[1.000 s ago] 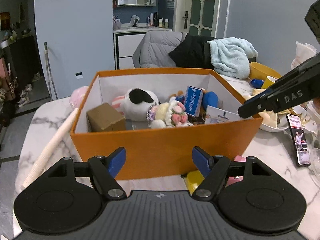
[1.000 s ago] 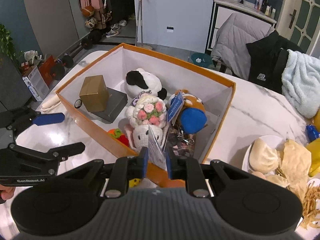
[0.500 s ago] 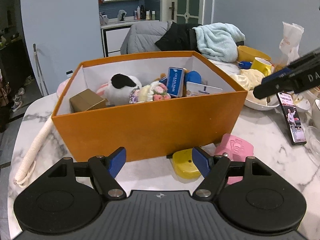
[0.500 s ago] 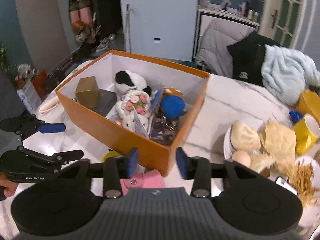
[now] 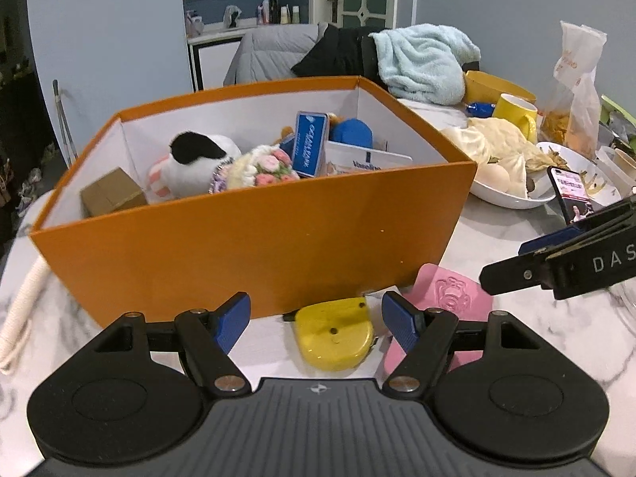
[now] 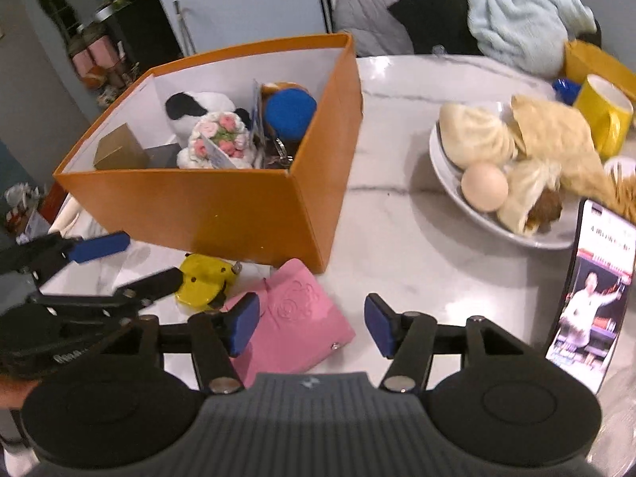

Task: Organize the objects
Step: 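Open both grippers and lift them away from the orange box, then grasp the yellow case with the left gripper while the right gripper grasps the pink wallet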

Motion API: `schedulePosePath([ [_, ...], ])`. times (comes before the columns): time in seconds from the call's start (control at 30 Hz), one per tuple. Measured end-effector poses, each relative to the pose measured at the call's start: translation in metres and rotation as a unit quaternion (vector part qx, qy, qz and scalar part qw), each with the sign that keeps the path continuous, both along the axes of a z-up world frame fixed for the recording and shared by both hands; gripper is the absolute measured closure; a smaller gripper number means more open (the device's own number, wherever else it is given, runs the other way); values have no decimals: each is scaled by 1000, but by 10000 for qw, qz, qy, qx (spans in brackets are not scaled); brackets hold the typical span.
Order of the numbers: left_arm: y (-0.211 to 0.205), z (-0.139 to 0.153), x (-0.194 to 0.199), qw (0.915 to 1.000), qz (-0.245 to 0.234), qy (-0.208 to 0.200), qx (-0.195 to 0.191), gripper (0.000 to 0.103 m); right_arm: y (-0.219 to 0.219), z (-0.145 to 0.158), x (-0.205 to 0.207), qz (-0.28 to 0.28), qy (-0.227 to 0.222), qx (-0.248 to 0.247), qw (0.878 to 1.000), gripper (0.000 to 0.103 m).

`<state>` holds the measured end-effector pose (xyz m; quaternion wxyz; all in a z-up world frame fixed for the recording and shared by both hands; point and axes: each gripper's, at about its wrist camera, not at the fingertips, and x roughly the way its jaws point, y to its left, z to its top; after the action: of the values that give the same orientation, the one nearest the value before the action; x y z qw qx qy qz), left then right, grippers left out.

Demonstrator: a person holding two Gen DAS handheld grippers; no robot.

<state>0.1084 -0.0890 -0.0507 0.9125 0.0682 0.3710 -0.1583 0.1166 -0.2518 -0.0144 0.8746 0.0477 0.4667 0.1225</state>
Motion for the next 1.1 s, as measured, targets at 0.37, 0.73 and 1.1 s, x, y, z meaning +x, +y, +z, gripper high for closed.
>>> schedulePosePath([
  [0.37, -21, -28, 16, 9993, -77, 368, 28, 22, -3, -11, 13, -174, 138, 158, 9996, 34],
  [0.73, -4, -39, 22, 9977, 53, 645, -190, 36, 2, -22, 17, -122, 230, 60, 9996, 32],
  [1.1, 17, -24, 11, 9963, -28, 829, -212, 40, 6, -23, 20, -59, 215, -29, 9997, 32],
])
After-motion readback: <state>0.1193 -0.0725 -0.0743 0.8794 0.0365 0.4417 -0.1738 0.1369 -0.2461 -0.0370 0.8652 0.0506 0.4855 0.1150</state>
